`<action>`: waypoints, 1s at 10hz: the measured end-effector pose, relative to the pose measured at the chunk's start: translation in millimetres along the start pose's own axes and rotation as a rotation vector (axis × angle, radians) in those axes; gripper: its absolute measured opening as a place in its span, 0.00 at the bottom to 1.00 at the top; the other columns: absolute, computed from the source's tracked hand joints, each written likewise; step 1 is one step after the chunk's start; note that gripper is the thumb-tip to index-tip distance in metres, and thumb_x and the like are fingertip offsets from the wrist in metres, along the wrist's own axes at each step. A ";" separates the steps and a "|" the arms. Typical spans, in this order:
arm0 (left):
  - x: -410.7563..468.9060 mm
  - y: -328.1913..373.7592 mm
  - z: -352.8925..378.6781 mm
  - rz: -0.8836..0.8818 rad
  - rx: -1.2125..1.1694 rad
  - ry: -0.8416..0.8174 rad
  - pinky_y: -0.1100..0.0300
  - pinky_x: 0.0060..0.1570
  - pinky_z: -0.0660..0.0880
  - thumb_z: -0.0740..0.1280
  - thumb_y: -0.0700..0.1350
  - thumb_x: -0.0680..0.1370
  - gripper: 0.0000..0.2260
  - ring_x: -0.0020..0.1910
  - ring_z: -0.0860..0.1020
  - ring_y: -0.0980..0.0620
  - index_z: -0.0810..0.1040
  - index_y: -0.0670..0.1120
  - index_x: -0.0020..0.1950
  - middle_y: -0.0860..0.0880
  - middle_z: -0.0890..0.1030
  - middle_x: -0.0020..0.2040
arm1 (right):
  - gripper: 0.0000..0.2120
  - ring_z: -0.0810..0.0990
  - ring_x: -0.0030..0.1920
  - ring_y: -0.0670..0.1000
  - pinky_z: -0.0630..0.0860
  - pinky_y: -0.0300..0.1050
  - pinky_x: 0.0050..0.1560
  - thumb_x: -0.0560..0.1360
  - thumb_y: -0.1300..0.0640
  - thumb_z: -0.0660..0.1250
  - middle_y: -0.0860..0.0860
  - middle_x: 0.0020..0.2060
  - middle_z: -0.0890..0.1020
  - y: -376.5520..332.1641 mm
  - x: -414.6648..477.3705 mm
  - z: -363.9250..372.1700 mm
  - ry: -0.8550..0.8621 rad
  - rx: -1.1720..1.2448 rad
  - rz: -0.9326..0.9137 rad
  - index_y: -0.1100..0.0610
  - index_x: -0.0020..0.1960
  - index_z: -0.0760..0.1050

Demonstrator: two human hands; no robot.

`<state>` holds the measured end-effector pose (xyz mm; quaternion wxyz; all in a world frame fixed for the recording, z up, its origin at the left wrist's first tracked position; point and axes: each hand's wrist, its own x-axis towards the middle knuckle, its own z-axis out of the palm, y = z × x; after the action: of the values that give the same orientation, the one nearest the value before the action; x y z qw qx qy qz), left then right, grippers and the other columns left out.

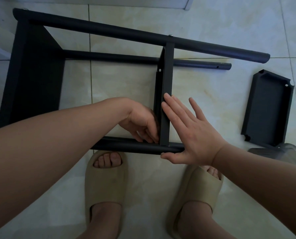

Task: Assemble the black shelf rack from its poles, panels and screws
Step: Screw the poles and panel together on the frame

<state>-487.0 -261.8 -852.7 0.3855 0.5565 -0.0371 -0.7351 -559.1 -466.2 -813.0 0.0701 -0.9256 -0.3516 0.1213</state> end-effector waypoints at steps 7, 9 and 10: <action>3.8 -2.5 4.8 -0.025 0.008 0.058 0.51 0.66 0.74 0.66 0.42 0.80 0.07 0.53 0.83 0.51 0.83 0.46 0.54 0.50 0.87 0.48 | 0.53 0.50 0.82 0.57 0.53 0.67 0.78 0.72 0.27 0.59 0.58 0.82 0.50 0.0 0.3 0.1 0.008 0.006 -0.003 0.63 0.82 0.51; 0.9 1.4 0.7 -0.001 0.005 0.052 0.55 0.62 0.75 0.69 0.38 0.78 0.07 0.52 0.84 0.52 0.84 0.46 0.52 0.49 0.86 0.51 | 0.54 0.49 0.82 0.56 0.53 0.67 0.78 0.72 0.26 0.58 0.57 0.82 0.49 0.5 0.0 -0.3 -0.001 0.005 -0.001 0.62 0.82 0.50; 0.5 0.6 0.9 -0.020 0.021 0.031 0.53 0.63 0.74 0.68 0.40 0.77 0.07 0.52 0.84 0.53 0.85 0.48 0.51 0.50 0.86 0.51 | 0.53 0.49 0.82 0.56 0.53 0.67 0.78 0.72 0.26 0.58 0.57 0.82 0.49 0.4 0.1 0.1 -0.001 0.004 -0.003 0.62 0.82 0.50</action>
<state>-487.5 -262.8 -852.4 0.3728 0.5722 -0.0336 -0.7297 -558.8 -466.4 -813.2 0.0717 -0.9249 -0.3529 0.1223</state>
